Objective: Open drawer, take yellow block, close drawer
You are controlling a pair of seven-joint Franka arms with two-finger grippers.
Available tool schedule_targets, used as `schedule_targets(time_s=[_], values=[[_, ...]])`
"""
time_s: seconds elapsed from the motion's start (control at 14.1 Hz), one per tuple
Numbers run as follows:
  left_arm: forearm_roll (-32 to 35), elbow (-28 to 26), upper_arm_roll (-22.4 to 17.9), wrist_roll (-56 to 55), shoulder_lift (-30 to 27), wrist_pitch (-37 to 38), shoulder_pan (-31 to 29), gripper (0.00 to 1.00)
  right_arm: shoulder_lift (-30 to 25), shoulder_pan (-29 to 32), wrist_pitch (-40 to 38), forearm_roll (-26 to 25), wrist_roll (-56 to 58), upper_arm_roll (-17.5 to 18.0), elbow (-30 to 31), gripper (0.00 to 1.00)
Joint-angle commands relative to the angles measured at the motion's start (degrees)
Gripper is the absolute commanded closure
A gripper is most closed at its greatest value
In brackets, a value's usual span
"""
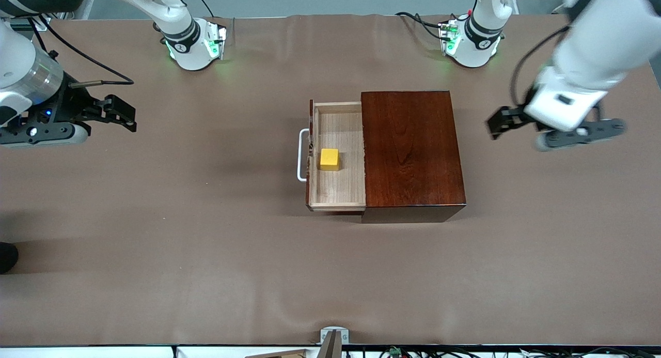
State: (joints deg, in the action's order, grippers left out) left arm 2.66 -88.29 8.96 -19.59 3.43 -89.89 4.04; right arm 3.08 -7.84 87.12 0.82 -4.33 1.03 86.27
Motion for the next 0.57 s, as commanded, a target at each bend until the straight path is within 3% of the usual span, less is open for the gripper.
schedule_targets(time_s=[0.0, 0.5], values=[[-1.3, -3.5, -3.8, 13.2, -3.1, -0.9, -1.4, 0.0, 0.3, -0.9, -0.2, 0.0, -0.9, 0.0, -0.8, 0.0], [-1.3, -4.6, -5.9, 16.9, -3.7, -1.8, -1.4, 0.0, 2.2, -5.5, 0.1, -0.5, -0.7, 0.0, -0.8, 0.0]])
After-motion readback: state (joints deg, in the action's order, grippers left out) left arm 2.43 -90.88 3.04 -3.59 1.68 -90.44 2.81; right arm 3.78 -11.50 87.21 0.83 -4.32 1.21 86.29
